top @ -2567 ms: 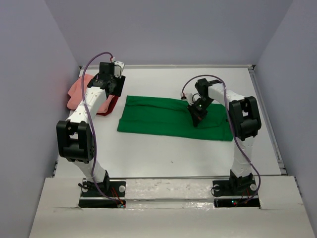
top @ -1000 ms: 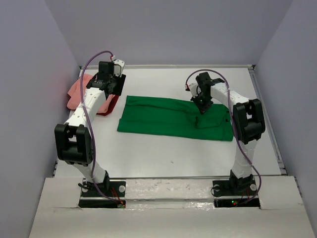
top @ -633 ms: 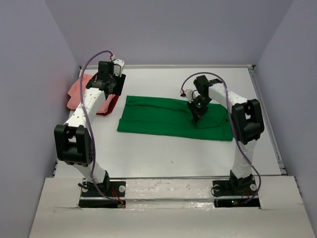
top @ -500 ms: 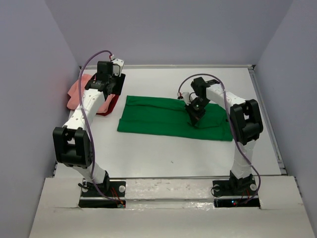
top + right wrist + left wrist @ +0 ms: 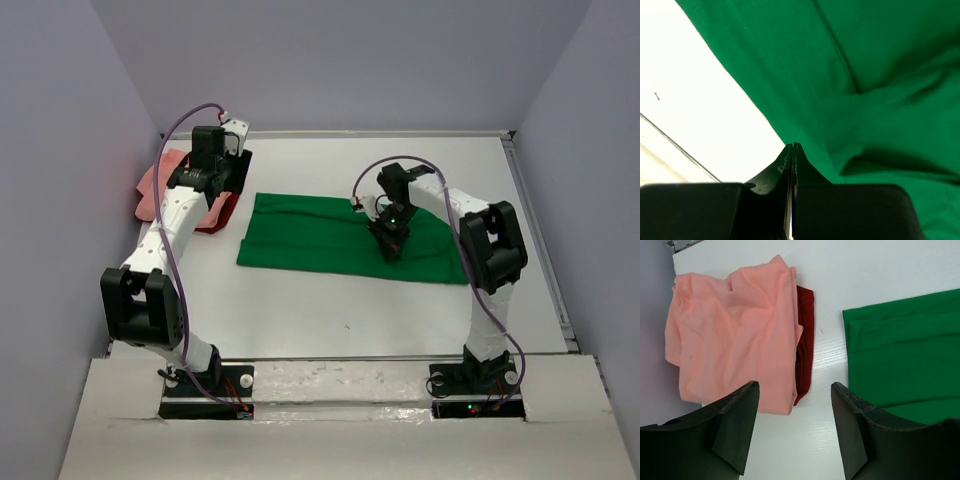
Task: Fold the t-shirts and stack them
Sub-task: Fold the tshirt
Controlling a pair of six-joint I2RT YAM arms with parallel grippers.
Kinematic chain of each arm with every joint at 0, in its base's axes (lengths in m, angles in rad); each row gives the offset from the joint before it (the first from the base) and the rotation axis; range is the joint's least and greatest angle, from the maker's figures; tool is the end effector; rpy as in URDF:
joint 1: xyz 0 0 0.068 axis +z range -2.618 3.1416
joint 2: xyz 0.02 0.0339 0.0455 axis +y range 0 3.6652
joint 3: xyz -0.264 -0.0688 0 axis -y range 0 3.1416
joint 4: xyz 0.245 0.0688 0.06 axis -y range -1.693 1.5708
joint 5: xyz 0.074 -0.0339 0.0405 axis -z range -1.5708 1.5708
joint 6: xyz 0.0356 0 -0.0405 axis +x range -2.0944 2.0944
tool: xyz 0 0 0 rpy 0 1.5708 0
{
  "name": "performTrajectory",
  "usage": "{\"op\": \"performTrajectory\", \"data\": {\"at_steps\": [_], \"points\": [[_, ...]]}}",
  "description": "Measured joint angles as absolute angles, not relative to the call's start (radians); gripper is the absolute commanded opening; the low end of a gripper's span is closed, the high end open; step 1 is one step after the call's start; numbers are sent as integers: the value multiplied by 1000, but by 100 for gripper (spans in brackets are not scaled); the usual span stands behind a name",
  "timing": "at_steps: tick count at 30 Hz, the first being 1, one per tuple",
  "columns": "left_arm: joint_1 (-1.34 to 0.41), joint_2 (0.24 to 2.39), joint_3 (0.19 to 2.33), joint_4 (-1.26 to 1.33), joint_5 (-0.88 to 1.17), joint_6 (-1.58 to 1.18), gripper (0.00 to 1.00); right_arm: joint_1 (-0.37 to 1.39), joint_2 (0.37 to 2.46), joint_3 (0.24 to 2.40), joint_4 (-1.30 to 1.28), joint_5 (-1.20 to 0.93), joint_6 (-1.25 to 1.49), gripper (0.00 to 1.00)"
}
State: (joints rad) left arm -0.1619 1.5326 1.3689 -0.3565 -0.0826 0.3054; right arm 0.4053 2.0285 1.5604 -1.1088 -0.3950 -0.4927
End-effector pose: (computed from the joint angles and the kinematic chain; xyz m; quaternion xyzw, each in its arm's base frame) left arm 0.3522 -0.0546 0.3422 0.1800 0.8457 0.0715 0.4972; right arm 0.3454 0.1631 0.1865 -0.4251 0.8836 0.1962 0.0056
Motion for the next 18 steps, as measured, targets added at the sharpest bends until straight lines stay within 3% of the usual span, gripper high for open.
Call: {"op": "performTrajectory", "data": {"at_steps": [10, 18], "points": [[-162, 1505, 1369, -356, -79, 305, 71, 405, 1889, 1604, -1061, -225, -473, 0], [-162, 1494, 1366, -354, -78, 306, 72, 400, 2004, 1602, -1002, -111, -448, 0]]}}
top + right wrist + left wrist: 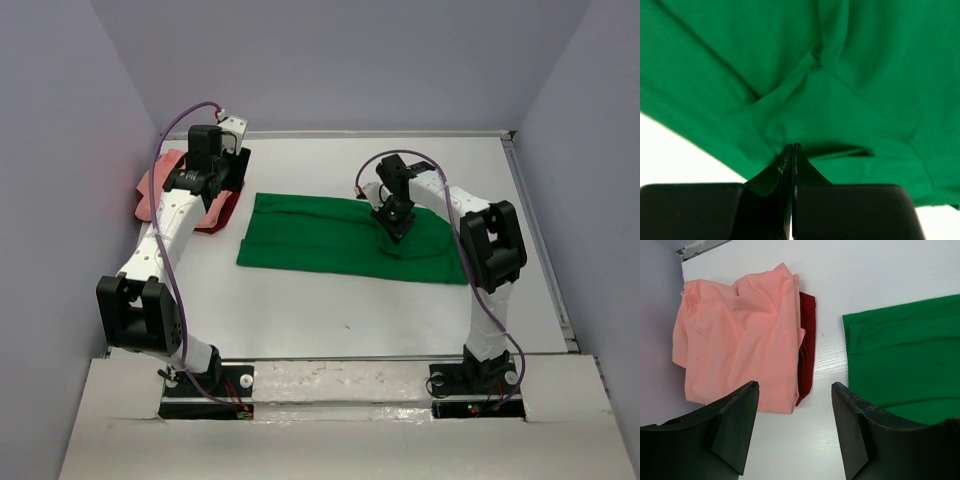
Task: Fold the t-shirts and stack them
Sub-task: Fold the tshirt
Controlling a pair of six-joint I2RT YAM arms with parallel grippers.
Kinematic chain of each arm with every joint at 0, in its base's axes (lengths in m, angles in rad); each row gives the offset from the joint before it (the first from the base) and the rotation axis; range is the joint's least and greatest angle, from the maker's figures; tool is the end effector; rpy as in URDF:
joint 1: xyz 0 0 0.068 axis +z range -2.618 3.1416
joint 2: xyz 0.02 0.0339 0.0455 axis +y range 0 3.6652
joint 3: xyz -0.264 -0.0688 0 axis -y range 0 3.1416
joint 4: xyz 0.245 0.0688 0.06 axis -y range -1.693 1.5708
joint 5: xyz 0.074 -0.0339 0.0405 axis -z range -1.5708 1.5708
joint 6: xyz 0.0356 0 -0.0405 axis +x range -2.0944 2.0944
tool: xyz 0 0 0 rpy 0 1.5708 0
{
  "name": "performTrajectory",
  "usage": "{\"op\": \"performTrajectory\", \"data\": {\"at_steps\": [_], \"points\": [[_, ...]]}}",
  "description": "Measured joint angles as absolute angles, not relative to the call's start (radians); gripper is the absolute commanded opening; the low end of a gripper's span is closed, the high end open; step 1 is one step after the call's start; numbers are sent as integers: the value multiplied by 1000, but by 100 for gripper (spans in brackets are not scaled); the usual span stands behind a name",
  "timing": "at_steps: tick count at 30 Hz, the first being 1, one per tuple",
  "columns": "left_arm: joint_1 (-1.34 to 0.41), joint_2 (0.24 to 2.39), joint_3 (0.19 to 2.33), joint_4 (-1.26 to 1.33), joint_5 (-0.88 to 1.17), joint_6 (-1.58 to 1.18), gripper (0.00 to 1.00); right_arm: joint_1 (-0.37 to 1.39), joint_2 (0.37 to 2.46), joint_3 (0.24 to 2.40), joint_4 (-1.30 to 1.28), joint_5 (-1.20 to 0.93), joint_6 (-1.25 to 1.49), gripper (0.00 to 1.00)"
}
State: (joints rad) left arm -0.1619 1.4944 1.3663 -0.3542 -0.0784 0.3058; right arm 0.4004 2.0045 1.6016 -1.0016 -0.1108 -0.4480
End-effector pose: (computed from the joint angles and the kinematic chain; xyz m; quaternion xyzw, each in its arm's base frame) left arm 0.3434 -0.0533 0.3542 0.1784 0.8363 0.0706 0.5136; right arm 0.3649 0.1587 0.2043 -0.4137 0.9049 0.0532 0.0842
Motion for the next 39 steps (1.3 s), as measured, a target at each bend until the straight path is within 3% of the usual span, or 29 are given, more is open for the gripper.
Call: {"op": "performTrajectory", "data": {"at_steps": [15, 39], "points": [[-162, 1494, 1365, -355, -78, 306, 72, 400, 2088, 1578, -966, -43, -443, 0], [-162, 1417, 1315, -336, -25, 306, 73, 400, 1893, 1428, -1007, 4, -373, 0]]}}
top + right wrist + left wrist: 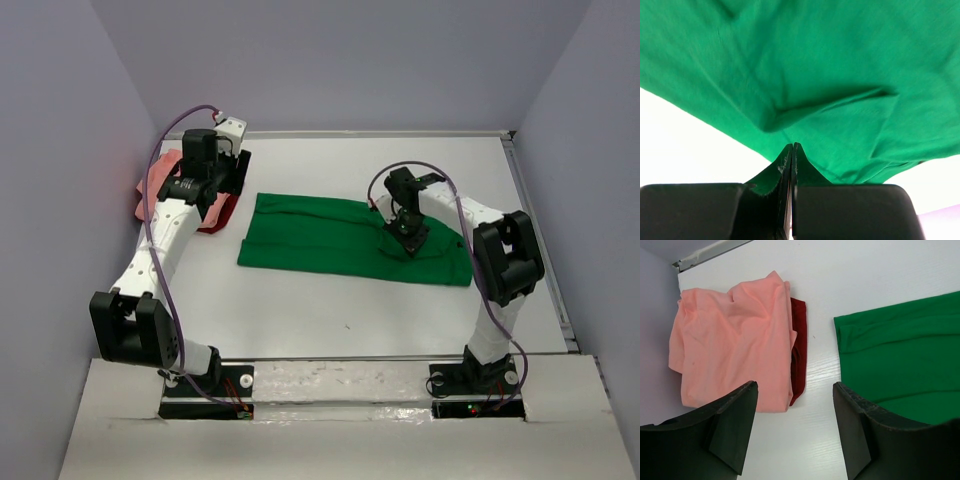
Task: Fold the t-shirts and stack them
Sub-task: Fold the tshirt
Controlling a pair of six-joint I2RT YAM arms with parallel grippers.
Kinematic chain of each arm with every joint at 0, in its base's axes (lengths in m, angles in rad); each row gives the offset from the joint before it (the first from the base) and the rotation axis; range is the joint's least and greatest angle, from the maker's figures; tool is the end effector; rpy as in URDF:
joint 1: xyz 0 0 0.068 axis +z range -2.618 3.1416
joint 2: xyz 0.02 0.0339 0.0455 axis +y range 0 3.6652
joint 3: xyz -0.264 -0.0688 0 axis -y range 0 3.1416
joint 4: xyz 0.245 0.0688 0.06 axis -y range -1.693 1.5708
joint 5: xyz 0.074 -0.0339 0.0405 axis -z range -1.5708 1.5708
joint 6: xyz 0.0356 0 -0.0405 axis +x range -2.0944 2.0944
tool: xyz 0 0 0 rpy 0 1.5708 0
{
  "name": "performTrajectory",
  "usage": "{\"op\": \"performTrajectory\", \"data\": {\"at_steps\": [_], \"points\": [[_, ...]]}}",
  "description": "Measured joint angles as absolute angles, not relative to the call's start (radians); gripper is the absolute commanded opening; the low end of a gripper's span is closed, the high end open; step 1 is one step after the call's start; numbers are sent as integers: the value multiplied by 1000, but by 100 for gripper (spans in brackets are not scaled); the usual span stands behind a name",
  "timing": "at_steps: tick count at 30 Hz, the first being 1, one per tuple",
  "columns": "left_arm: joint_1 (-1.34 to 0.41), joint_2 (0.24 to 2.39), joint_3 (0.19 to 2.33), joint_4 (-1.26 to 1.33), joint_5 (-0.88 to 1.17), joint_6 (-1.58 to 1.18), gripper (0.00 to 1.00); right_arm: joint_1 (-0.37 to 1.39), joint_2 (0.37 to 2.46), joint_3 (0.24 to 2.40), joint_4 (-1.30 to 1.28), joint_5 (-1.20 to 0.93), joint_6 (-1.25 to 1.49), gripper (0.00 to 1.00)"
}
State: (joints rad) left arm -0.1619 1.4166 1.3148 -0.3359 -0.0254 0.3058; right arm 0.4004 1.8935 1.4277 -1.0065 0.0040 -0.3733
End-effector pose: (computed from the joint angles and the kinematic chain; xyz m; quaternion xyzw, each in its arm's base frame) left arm 0.3244 -0.0521 0.3627 0.1889 0.8223 0.0493 0.5345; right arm 0.3319 0.1403 0.1984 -0.3767 0.9250 -0.0013 0.0492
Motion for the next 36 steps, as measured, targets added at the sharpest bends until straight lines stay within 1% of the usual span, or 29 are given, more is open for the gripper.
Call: {"op": "performTrajectory", "data": {"at_steps": [6, 10, 12, 21, 29, 36], "points": [[-162, 1416, 1315, -337, -18, 306, 73, 400, 1869, 1362, -1017, 4, -366, 0], [-162, 1416, 1315, -337, -15, 305, 73, 400, 1866, 1367, -1021, 5, -366, 0], [-162, 1416, 1315, -337, -16, 306, 73, 400, 1866, 1385, -1023, 5, -366, 0], [-162, 1415, 1315, -337, -23, 306, 73, 400, 1921, 1604, -1034, -1, -372, 0], [-162, 1415, 1315, -337, -35, 306, 73, 400, 2029, 1615, -1036, -18, -386, 0], [-162, 1416, 1315, -337, -36, 306, 73, 400, 2037, 1611, -1031, -17, -389, 0]]}}
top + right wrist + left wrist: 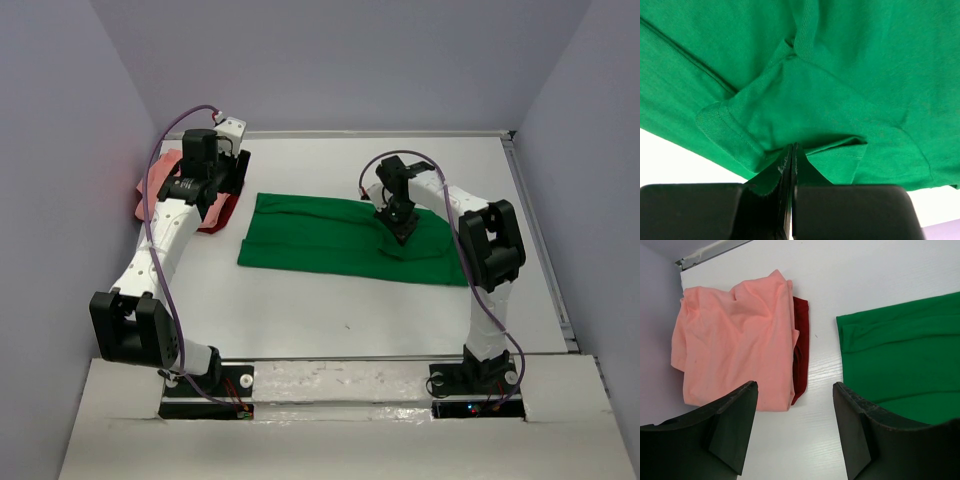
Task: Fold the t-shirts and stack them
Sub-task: Fold the tshirt
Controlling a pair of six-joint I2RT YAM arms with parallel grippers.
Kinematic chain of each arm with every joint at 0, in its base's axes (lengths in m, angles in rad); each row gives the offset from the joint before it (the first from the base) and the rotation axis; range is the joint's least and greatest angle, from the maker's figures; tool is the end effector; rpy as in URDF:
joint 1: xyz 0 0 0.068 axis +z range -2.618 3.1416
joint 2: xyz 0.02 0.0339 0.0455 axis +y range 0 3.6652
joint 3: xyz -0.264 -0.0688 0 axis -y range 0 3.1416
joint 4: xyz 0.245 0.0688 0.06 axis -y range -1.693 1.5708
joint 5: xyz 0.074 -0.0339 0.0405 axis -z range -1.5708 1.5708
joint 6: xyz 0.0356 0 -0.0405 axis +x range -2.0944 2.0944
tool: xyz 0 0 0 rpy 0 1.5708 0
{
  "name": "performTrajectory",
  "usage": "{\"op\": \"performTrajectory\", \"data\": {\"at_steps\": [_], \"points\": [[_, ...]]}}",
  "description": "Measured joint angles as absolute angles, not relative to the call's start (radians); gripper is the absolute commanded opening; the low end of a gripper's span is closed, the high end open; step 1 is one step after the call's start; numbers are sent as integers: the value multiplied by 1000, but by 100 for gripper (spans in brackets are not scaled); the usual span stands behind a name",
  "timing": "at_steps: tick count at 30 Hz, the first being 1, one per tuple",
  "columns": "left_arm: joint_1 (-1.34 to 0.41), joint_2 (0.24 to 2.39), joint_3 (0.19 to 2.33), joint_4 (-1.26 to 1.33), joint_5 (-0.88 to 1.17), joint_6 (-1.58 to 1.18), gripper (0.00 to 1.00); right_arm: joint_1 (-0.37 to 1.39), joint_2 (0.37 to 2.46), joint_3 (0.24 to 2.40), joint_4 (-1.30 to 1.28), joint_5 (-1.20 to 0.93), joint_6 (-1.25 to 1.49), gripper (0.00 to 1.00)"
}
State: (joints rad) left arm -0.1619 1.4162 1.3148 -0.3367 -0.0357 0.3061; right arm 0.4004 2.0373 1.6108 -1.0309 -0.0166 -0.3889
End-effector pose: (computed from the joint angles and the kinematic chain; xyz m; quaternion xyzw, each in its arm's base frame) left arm 0.3243 -0.0517 0.3628 0.1863 0.8230 0.0537 0.5340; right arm 0.3672 0.1561 0.1937 -0.3843 0.9214 0.0086 0.0566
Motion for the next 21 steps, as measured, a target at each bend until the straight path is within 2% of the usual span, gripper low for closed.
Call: {"op": "performTrajectory", "data": {"at_steps": [21], "points": [[-162, 1416, 1295, -332, -31, 307, 73, 400, 2032, 1483, -1009, 30, -387, 0]]}}
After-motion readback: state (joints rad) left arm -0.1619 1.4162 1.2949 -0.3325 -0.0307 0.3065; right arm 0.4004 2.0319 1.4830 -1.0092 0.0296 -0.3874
